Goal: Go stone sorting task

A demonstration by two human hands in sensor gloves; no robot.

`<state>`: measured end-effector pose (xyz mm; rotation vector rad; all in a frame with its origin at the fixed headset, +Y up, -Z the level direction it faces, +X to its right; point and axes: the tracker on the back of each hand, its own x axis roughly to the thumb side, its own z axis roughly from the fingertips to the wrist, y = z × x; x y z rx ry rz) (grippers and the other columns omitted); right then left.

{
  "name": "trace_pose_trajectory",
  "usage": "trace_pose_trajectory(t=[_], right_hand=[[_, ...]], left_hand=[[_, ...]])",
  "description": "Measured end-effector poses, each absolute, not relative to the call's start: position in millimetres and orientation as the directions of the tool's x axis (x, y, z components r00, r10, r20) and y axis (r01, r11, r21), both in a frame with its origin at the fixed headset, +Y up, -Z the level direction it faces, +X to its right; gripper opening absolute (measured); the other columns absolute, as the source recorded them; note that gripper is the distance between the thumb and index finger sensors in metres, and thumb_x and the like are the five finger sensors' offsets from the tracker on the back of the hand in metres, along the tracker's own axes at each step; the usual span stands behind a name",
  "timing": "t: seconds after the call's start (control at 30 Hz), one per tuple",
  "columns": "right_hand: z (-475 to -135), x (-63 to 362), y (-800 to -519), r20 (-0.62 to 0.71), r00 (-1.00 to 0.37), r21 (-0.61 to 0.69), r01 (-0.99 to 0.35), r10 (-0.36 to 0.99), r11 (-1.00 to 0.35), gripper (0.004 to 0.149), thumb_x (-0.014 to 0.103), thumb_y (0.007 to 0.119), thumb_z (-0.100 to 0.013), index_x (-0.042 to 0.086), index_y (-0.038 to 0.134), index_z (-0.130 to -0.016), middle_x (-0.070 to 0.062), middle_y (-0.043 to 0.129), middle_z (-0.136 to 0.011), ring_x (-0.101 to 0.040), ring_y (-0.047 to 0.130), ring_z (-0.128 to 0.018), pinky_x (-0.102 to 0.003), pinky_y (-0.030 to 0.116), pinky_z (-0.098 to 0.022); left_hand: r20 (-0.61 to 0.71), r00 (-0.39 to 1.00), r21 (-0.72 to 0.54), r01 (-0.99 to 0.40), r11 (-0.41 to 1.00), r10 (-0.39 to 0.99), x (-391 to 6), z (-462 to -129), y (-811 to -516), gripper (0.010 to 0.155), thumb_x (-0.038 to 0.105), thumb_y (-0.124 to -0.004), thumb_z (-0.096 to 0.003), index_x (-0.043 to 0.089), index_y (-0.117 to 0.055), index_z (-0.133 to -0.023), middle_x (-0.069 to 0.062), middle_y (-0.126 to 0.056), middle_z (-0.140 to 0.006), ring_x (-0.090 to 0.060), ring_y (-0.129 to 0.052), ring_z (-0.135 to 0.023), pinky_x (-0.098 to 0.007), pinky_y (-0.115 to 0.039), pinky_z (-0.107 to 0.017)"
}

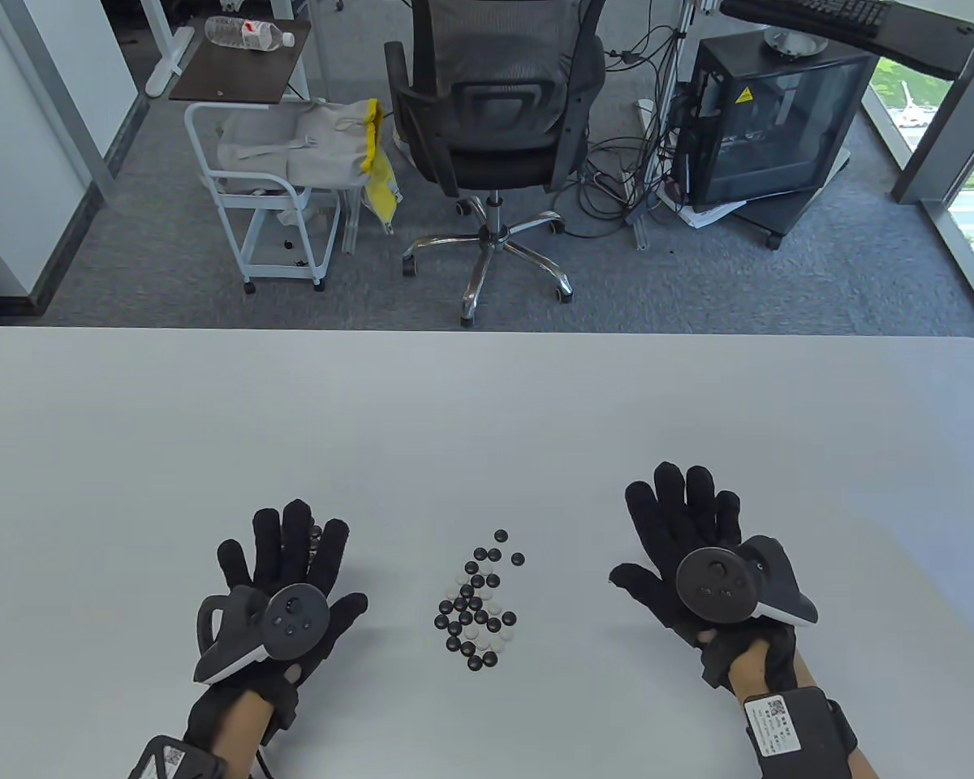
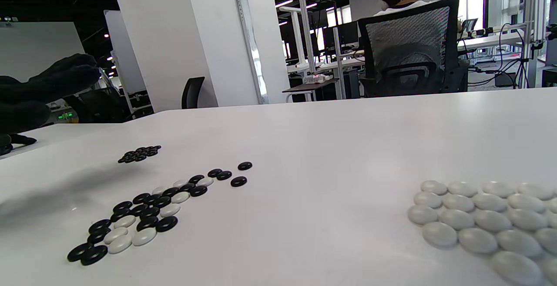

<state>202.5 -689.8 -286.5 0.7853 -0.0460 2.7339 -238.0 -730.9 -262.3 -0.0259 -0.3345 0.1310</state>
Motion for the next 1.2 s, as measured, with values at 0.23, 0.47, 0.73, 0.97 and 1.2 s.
trace_pose_trajectory(t=[0.23, 0.47, 0.73, 0.97, 1.2], right_hand=[[-279, 215, -726, 0.521, -0.815, 0.004, -0.295, 0.254, -0.955, 0.084, 0.051, 0.052, -0.058, -0.001, 0.018, -0.114, -0.044, 0.005, -0.11, -0.066, -0.001, -0.093, -0.087, 0.012, -0.058], [-279, 221, -750, 0.47, -0.855, 0.138, -0.176, 0.22, -0.975, 0.088, 0.054, 0.049, -0.058, -0.001, 0.008, -0.112, -0.044, -0.005, -0.106, -0.066, -0.008, -0.089, -0.087, 0.006, -0.055], [-278, 214, -750, 0.49, -0.842, 0.142, -0.179, 0.226, -0.974, 0.088, 0.054, 0.049, -0.058, -0.001, 0.007, -0.112, -0.044, -0.005, -0.106, -0.066, -0.009, -0.089, -0.086, 0.004, -0.054], [-276, 216, -742, 0.492, -0.837, 0.106, -0.218, 0.241, -0.97, 0.087, 0.054, 0.049, -0.058, -0.001, 0.009, -0.112, -0.044, -0.004, -0.107, -0.066, -0.008, -0.09, -0.086, 0.005, -0.054], [-273, 222, -740, 0.479, -0.835, 0.112, -0.248, 0.271, -0.962, 0.087, 0.053, 0.049, -0.058, -0.002, 0.011, -0.113, -0.044, -0.003, -0.107, -0.067, -0.007, -0.091, -0.087, 0.007, -0.055]], left_hand=[[0.354, 0.929, -0.008, -0.114, 0.993, 0.109, -229, -260, -733, 0.085, 0.057, -0.053, -0.0561, 0.015, -0.011, -0.117, -0.028, 0.012, -0.113, -0.053, 0.017, -0.094, -0.081, 0.001, -0.051], [0.34, 0.938, -0.038, -0.06, 0.997, 0.069, -227, -268, -743, 0.082, 0.058, -0.053, -0.0559, 0.02, -0.015, -0.118, -0.025, 0.013, -0.114, -0.052, 0.017, -0.094, -0.081, 0.002, -0.05], [0.296, 0.95, -0.097, -0.07, 0.993, 0.096, -236, -277, -751, 0.081, 0.058, -0.053, -0.0557, 0.021, -0.017, -0.118, -0.024, 0.013, -0.114, -0.052, 0.018, -0.094, -0.081, 0.003, -0.05], [0.28, 0.946, -0.082, -0.144, 0.986, 0.161, -244, -292, -734, 0.076, 0.057, -0.055, -0.0563, 0.025, -0.026, -0.119, -0.023, 0.01, -0.115, -0.052, 0.017, -0.095, -0.081, 0.003, -0.05], [0.21, 0.945, -0.256, -0.195, 0.947, 0.251, -235, -354, -670, 0.064, 0.055, -0.057, -0.0561, 0.031, -0.055, -0.116, -0.02, 0.005, -0.118, -0.05, 0.016, -0.097, -0.08, 0.004, -0.052]])
